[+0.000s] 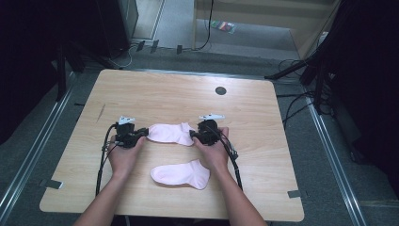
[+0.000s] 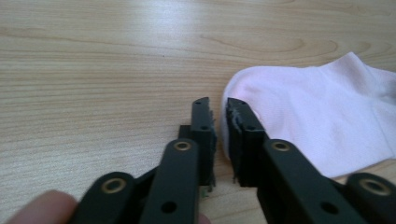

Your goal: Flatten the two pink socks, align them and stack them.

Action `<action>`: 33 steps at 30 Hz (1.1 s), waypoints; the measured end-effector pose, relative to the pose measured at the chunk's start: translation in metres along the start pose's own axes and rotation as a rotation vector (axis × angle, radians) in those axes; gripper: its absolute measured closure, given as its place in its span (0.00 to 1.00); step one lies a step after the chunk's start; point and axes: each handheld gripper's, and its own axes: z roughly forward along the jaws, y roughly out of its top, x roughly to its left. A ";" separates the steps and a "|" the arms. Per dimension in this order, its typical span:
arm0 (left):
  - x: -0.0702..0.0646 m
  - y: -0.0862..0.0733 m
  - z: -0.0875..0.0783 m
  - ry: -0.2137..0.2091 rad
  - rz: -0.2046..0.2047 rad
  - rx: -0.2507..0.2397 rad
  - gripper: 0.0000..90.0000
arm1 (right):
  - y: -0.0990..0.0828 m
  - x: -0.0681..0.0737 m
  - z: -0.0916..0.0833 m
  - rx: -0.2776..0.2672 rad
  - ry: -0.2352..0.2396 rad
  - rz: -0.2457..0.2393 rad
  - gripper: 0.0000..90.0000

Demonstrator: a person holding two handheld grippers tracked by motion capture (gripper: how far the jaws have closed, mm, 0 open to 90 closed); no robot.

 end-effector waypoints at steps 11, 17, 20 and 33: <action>-0.007 -0.001 -0.005 -0.025 0.003 0.007 1.00 | -0.006 0.015 0.002 -0.003 -0.081 -0.142 0.77; -0.014 -0.003 -0.011 -0.048 0.026 -0.005 1.00 | -0.004 0.013 0.000 0.002 -0.069 -0.089 0.94; -0.016 -0.004 -0.013 -0.059 0.037 -0.019 1.00 | -0.004 0.010 -0.004 -0.012 -0.055 -0.056 0.95; -0.027 0.002 -0.043 -0.138 0.028 -0.099 1.00 | -0.004 0.004 -0.048 -0.072 -0.022 -0.023 0.96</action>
